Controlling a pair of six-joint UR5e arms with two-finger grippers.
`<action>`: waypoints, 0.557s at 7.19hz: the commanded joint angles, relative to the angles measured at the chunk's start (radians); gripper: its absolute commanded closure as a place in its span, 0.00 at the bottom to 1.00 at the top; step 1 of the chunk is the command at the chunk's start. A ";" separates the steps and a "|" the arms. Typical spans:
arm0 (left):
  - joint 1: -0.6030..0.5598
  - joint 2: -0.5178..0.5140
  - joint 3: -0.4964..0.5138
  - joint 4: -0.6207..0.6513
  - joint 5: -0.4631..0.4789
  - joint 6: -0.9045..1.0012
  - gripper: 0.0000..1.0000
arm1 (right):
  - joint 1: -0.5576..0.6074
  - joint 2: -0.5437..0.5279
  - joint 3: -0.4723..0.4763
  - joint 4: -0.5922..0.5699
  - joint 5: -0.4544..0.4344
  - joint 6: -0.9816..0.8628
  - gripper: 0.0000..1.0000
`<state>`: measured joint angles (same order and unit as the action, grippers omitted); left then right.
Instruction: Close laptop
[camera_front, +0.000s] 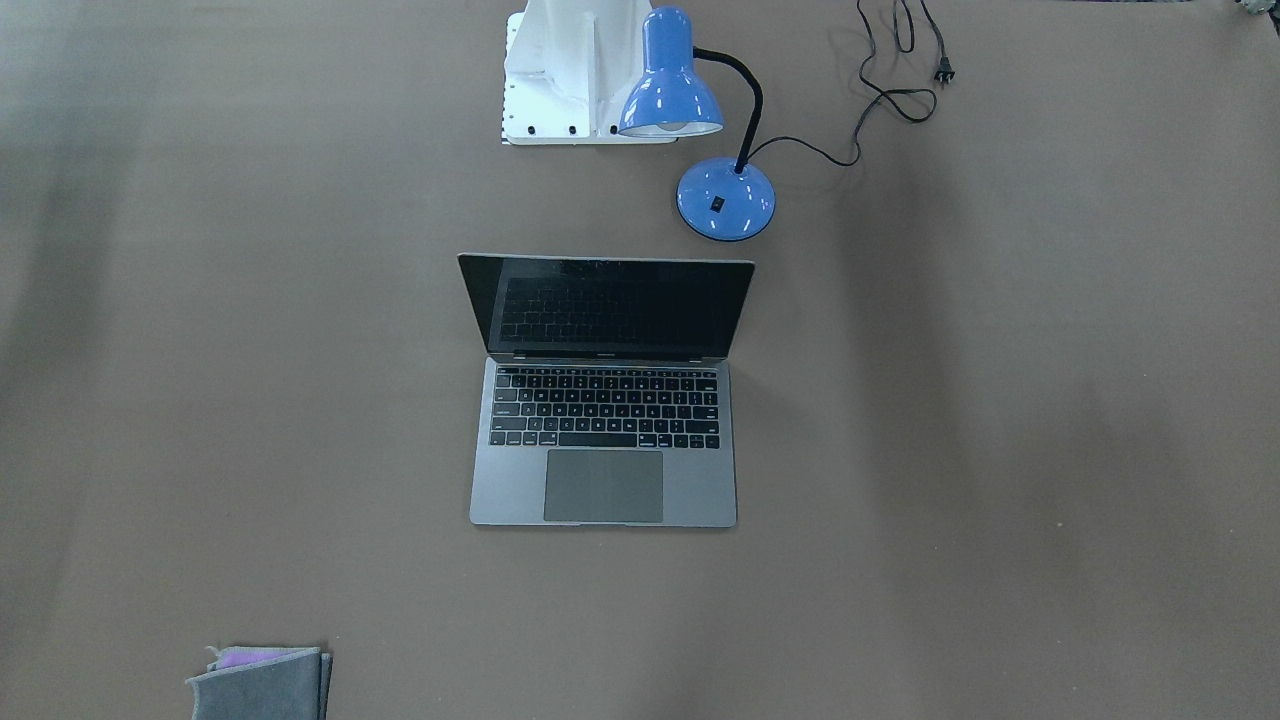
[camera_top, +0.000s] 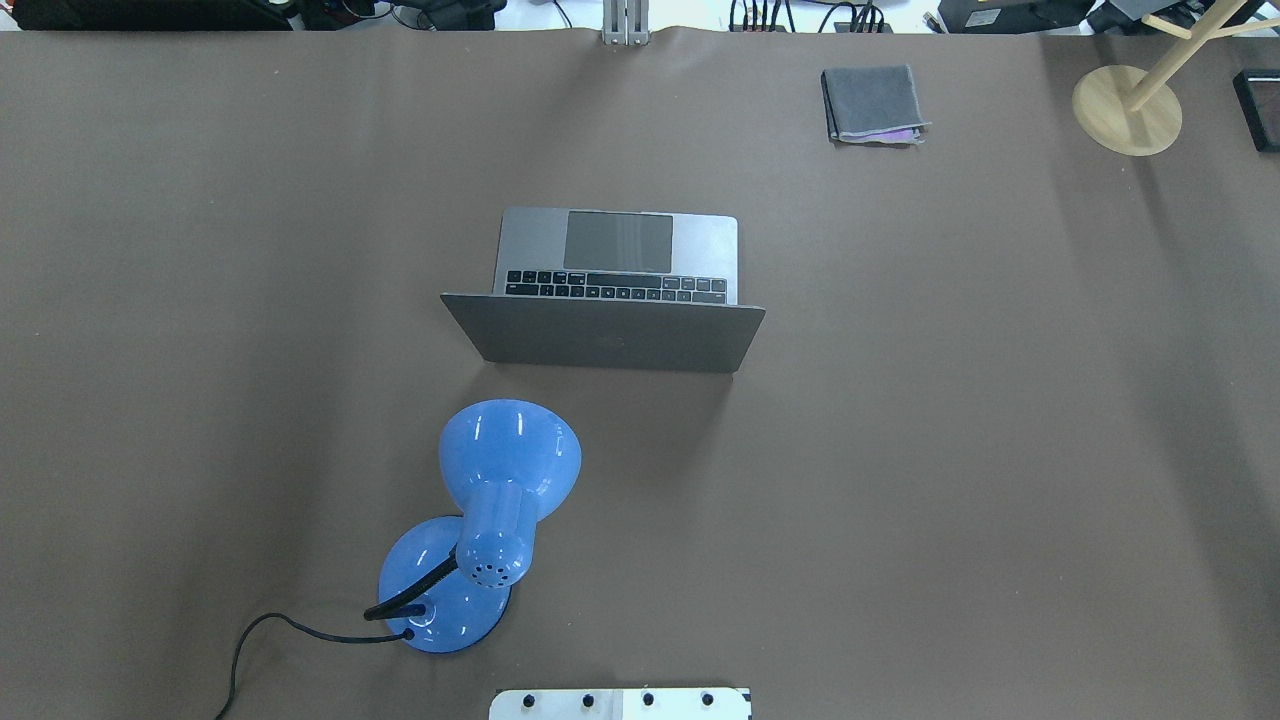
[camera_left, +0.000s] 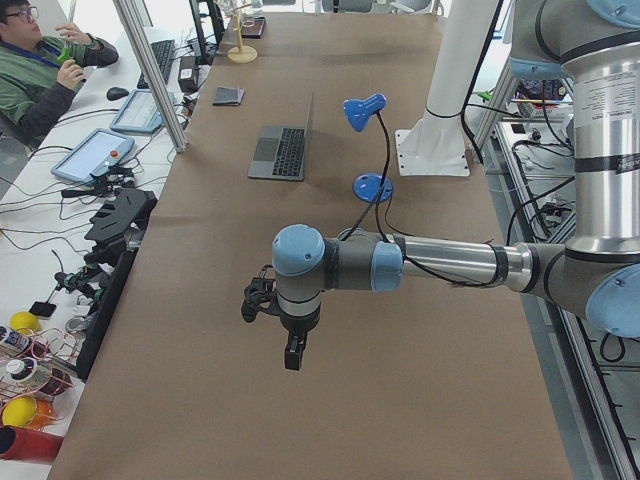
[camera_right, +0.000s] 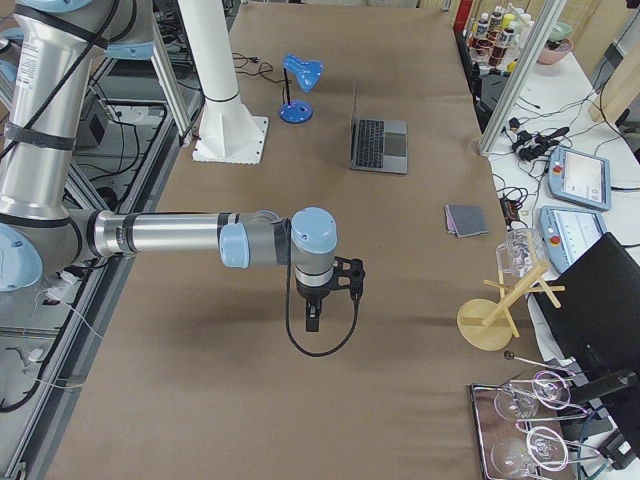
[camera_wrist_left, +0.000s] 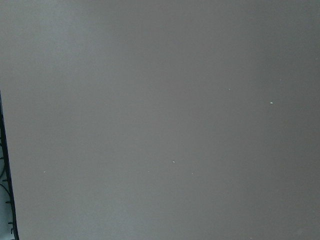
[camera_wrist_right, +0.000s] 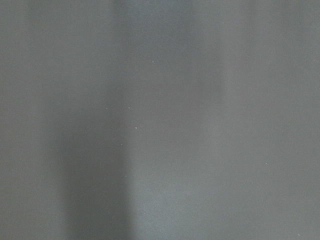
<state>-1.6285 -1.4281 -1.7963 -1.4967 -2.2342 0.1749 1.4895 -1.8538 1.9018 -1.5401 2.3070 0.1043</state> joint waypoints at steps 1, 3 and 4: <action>0.002 -0.002 -0.003 0.001 -0.001 0.000 0.01 | 0.000 -0.001 0.002 0.000 0.000 0.000 0.00; 0.002 -0.002 -0.020 -0.002 -0.010 0.003 0.01 | 0.000 0.001 0.005 0.005 0.000 -0.002 0.00; 0.004 -0.002 -0.035 -0.002 -0.007 0.003 0.01 | 0.000 -0.002 0.002 0.065 0.000 0.000 0.00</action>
<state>-1.6257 -1.4296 -1.8147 -1.4980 -2.2410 0.1769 1.4895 -1.8539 1.9050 -1.5239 2.3067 0.1033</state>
